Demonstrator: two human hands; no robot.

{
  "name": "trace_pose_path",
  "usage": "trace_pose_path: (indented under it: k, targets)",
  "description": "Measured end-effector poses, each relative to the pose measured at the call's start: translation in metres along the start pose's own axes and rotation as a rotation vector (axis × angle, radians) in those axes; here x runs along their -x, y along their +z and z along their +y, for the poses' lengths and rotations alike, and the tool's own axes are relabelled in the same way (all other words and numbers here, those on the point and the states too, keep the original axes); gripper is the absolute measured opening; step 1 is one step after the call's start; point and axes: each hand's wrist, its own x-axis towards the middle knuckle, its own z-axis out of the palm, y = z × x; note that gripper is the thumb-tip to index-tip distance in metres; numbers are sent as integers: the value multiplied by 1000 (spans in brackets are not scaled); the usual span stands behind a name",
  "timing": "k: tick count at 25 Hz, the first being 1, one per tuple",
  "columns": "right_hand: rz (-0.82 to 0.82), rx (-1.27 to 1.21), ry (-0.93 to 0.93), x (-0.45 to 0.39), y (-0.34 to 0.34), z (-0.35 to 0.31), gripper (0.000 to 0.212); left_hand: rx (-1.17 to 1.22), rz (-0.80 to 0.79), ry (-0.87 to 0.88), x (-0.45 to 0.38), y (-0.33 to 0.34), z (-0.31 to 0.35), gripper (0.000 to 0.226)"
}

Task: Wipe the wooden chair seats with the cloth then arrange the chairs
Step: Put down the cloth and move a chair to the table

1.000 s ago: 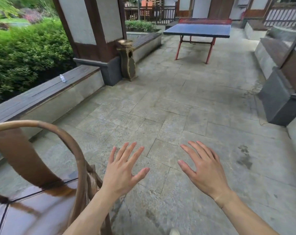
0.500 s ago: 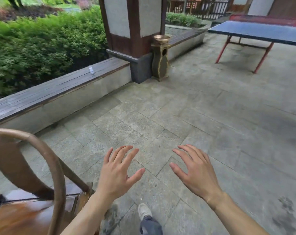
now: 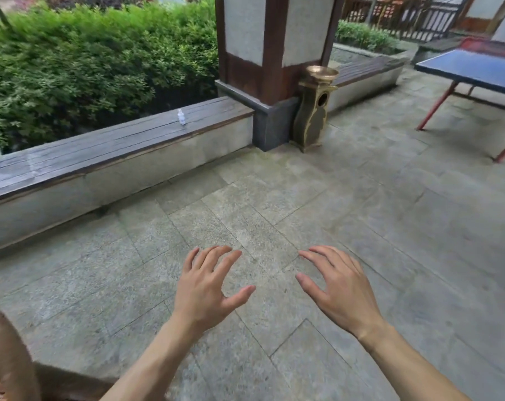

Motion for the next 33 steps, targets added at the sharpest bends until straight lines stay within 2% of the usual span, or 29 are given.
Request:
trace_pose_path:
  k: [8, 12, 17, 22, 31, 33]
  targets:
    - [-47, -138, -221, -197, 98, 61, 49, -185, 36, -210, -124, 57, -83, 75]
    - [-94, -213, -389, -306, 131, 87, 48, -285, 53, -390, -185, 73, -102, 77]
    - [-168, -290, -584, -414, 175, 74, 49, -372, 132, -591, -225, 70, -128, 73]
    - [-238, -367, -799, -487, 235, 12, 50, -482, 265, -744, -221, 65, -167, 65]
    - [-355, -488, -1294, -543, 327, -189, 49, -647, 433, -1171, -174, 25, -269, 63]
    - [-334, -525, -1377, -553, 338, -236, 49, -709, 463, -1225, -167, 7, -289, 64]
